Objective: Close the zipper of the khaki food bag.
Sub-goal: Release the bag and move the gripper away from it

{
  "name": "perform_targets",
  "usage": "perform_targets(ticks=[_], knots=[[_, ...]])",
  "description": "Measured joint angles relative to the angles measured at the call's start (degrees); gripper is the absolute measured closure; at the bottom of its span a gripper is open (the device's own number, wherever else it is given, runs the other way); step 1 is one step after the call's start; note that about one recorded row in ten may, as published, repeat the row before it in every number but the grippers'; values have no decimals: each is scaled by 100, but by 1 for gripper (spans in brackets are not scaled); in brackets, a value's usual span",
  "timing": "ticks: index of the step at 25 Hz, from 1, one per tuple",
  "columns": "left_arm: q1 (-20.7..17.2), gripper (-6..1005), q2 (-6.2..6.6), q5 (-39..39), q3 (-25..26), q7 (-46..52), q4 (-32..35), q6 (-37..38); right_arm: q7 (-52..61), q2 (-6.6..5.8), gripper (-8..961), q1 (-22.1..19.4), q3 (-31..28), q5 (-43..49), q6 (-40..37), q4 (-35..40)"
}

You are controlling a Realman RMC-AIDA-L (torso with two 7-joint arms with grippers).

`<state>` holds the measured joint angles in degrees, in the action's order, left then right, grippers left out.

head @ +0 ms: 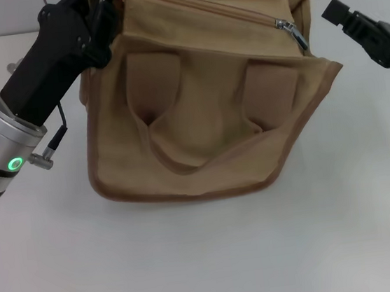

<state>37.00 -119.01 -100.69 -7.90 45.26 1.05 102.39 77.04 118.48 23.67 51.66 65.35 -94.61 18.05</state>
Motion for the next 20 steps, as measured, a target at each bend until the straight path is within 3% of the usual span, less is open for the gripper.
perform_targets(ticks=[3, 8, 13, 16, 20], knots=[[0, 961, -4, 1, 0, 0, -6, -19, -536, 74, 954, -80, -123, -40, -147, -22], [-166, 960, -1, 15, 1, -283, -20, -201, -593, 76, 845, -84, -185, -37, -171, -93], [-395, 960, -8, 25, 81, -800, -137, -463, -1064, 86, 673, -105, -160, -20, -247, -123], [-570, 960, 9, 20, 111, -972, -150, -448, -1261, 89, 447, -106, -135, -19, -314, -150], [-875, 959, 48, 8, 212, -856, -42, -348, -1439, 87, 364, -85, -129, -7, -345, -216]])
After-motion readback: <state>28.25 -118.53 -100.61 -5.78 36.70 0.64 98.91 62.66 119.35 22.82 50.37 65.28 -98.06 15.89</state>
